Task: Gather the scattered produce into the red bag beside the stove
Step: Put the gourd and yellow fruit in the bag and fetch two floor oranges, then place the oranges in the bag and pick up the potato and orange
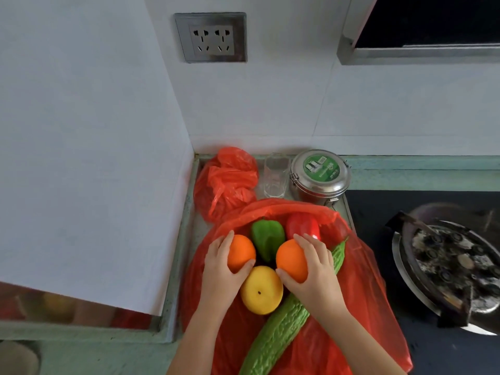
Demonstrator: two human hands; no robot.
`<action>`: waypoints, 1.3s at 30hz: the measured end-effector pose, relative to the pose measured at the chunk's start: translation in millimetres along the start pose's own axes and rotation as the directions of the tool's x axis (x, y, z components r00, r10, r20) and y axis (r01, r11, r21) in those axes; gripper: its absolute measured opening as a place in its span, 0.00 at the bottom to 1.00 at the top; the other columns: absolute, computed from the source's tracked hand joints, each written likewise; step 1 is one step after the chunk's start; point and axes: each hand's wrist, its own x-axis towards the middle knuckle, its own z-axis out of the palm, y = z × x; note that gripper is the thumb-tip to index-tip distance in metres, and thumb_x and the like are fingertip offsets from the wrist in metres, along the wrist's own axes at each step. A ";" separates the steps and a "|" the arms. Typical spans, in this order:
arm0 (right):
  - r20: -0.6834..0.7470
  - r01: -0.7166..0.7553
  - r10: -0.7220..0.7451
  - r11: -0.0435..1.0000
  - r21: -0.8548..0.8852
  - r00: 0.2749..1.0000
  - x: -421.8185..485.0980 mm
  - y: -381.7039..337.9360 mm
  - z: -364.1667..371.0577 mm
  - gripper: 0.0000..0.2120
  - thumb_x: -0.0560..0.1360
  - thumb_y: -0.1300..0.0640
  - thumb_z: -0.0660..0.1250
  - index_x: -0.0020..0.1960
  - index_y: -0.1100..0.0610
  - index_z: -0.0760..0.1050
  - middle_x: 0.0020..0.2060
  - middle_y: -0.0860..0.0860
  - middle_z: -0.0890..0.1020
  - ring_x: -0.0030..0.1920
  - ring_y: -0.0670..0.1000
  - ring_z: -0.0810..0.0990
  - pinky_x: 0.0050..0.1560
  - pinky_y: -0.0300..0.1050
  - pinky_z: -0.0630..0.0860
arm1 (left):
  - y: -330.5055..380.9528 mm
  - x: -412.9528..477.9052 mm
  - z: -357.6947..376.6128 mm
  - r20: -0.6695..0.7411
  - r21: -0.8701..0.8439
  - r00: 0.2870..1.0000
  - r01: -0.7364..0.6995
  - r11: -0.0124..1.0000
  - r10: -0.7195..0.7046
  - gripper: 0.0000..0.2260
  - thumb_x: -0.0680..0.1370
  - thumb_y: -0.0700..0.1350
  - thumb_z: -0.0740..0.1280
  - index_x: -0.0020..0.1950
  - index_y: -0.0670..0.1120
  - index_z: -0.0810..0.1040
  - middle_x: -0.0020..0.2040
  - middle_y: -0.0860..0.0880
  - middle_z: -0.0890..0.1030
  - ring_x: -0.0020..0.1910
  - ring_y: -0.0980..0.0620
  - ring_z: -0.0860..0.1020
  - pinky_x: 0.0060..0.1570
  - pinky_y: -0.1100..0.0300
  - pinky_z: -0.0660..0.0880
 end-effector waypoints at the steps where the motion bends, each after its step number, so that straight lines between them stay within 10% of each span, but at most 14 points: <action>1: 0.004 0.001 -0.001 1.000 0.003 1.000 -0.1 -0.1 -0.1 0.35 0.65 0.48 0.74 0.69 0.50 0.64 0.66 0.50 0.66 0.65 0.52 0.62 0.59 0.42 0.61 | -0.3 -0.3 0.2 -0.001 -0.009 1.000 -0.001 1.000 0.001 0.33 0.67 0.51 0.74 0.69 0.47 0.68 0.64 0.43 0.71 0.64 0.46 0.69 0.62 0.58 0.62; 20: -0.023 0.046 -0.046 0.999 -0.021 0.999 -21.2 -3.5 -25.3 0.32 0.67 0.45 0.72 0.67 0.52 0.66 0.65 0.52 0.68 0.65 0.53 0.65 0.59 0.48 0.70 | 25.6 -30.4 -13.2 -0.168 0.168 0.953 -0.225 0.960 0.253 0.21 0.71 0.44 0.72 0.63 0.43 0.73 0.62 0.38 0.74 0.61 0.41 0.73 0.58 0.55 0.68; 39: -0.361 -0.012 -0.087 0.965 -0.263 0.928 -163.6 16.7 -135.6 0.18 0.72 0.48 0.60 0.58 0.55 0.76 0.55 0.52 0.79 0.58 0.55 0.74 0.56 0.58 0.74 | 142.6 -155.1 35.4 0.124 0.241 0.761 -0.645 0.725 0.636 0.17 0.74 0.46 0.60 0.60 0.42 0.76 0.59 0.42 0.77 0.62 0.40 0.71 0.58 0.43 0.72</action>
